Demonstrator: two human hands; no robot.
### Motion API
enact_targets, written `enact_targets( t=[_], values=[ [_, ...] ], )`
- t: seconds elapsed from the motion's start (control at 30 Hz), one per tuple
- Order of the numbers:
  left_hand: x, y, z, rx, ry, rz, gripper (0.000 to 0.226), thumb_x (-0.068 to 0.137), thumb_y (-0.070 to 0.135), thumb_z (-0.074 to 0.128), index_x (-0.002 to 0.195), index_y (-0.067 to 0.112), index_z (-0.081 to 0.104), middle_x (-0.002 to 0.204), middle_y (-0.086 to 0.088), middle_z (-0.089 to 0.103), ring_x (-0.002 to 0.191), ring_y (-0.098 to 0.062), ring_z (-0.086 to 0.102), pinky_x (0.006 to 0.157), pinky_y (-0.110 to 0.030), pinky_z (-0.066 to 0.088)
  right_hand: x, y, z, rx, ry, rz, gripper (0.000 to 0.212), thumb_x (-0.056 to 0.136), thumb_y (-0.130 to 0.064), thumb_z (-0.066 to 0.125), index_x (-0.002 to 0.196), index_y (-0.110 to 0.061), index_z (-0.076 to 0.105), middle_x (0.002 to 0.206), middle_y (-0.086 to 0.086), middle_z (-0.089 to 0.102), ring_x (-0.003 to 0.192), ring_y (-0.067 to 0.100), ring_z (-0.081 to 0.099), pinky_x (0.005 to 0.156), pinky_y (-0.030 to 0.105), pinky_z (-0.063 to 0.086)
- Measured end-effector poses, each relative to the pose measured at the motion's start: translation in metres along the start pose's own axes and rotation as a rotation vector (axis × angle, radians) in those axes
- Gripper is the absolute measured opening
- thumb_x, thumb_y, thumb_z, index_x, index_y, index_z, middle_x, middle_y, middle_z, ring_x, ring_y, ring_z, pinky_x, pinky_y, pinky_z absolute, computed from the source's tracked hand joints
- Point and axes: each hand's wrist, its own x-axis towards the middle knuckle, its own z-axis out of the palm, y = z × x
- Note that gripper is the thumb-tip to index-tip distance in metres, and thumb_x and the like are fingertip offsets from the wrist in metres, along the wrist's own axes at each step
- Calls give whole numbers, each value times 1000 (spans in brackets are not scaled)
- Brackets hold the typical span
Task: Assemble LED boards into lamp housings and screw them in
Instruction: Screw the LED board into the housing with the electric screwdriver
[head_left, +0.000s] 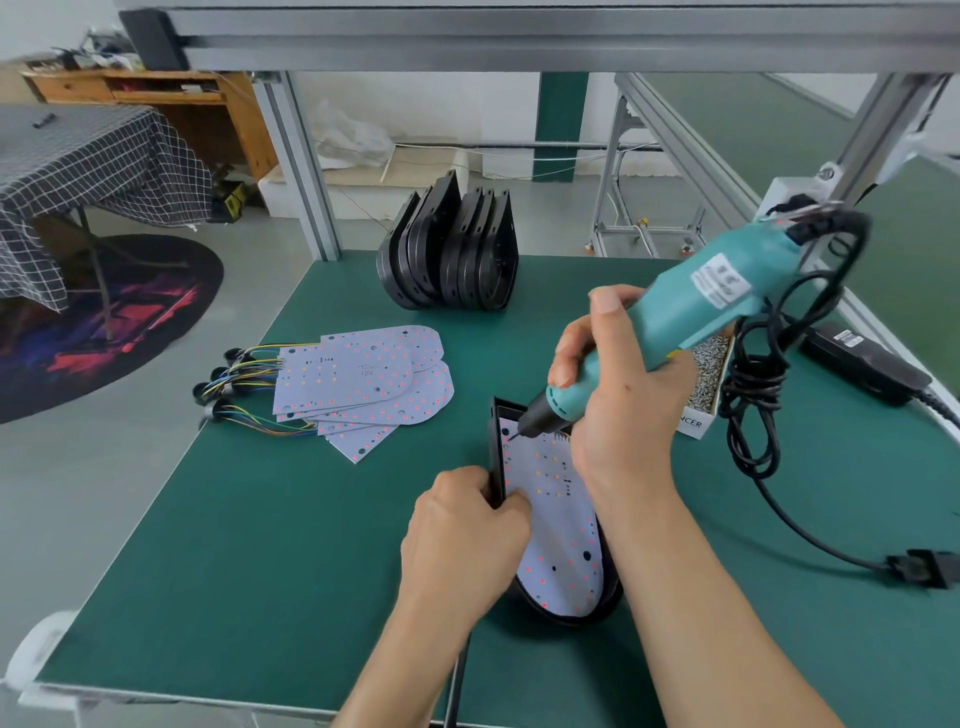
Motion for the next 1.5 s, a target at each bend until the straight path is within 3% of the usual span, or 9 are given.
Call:
enact_targets(
  t=[0.13, 0.3, 0.43, 0.67, 0.8, 1.0, 1.13, 1.4, 1.5],
  values=[
    [4, -6, -2, -78, -52, -47, 38, 79, 35, 66, 55, 21, 40, 45, 12, 34, 48, -14, 32, 47, -24, 28, 8, -15, -8, 99, 83, -45, 9, 94, -20, 65, 87, -21, 59, 58, 5, 54, 45, 22, 42, 52, 26, 37],
    [12, -6, -16, -477, -210, -228, 36, 70, 35, 71, 82, 1, 72, 83, -2, 78, 70, -26, 68, 74, -37, 51, 12, -31, -33, 281, 213, 55, 11, 101, -24, 59, 94, -18, 54, 64, 0, 51, 49, 14, 39, 53, 26, 34],
    [15, -7, -19, -463, -296, -266, 29, 75, 33, 72, 85, 6, 77, 91, -5, 81, 79, -23, 73, 79, -35, 49, 11, -36, -52, 421, 267, 108, 18, 104, -32, 56, 89, -22, 57, 70, -6, 49, 54, 8, 40, 57, 21, 37],
    [5, -2, -8, -161, -111, -99, 57, 84, 47, 73, 60, 21, 28, 52, 12, 27, 49, -14, 24, 41, -19, 18, -1, -32, -60, 356, 313, 126, 14, 103, -32, 60, 93, -22, 57, 71, -4, 50, 54, 11, 41, 56, 23, 40],
    [0, 0, -14, -42, 5, -42, 57, 84, 70, 64, 62, 21, 49, 47, 17, 50, 45, -4, 47, 48, -20, 33, -4, -32, -59, 339, 321, 130, 13, 102, -30, 60, 92, -21, 58, 70, -4, 51, 54, 11, 41, 56, 24, 39],
    [15, 8, -43, -1060, 144, -257, 27, 98, -14, 42, 96, 0, 64, 79, -9, 66, 70, -15, 72, 76, -33, 61, -9, -33, -54, 349, 311, 150, 14, 103, -30, 58, 91, -22, 58, 69, -4, 50, 53, 10, 42, 54, 23, 40],
    [17, 29, -51, -1383, -25, -160, 26, 100, -21, 36, 105, -10, 60, 94, -21, 77, 103, -35, 76, 90, -35, 62, -8, -38, -51, 396, 300, 165, 16, 102, -32, 59, 89, -23, 58, 69, -6, 49, 53, 9, 42, 54, 22, 40],
    [13, 37, -36, -1312, -4, -106, 21, 107, -8, 38, 104, -4, 58, 98, -18, 79, 100, -31, 77, 83, -30, 63, -8, -50, -45, 431, 287, 147, 17, 102, -33, 59, 88, -23, 57, 68, -7, 49, 53, 8, 41, 53, 21, 40],
    [21, 16, -47, -764, 237, 19, 12, 105, 11, 54, 101, 16, 64, 82, 3, 78, 67, -10, 70, 65, -29, 56, -10, -49, -45, 410, 284, 162, 17, 103, -32, 58, 88, -23, 57, 68, -6, 49, 51, 9, 41, 53, 21, 41]
  ],
)
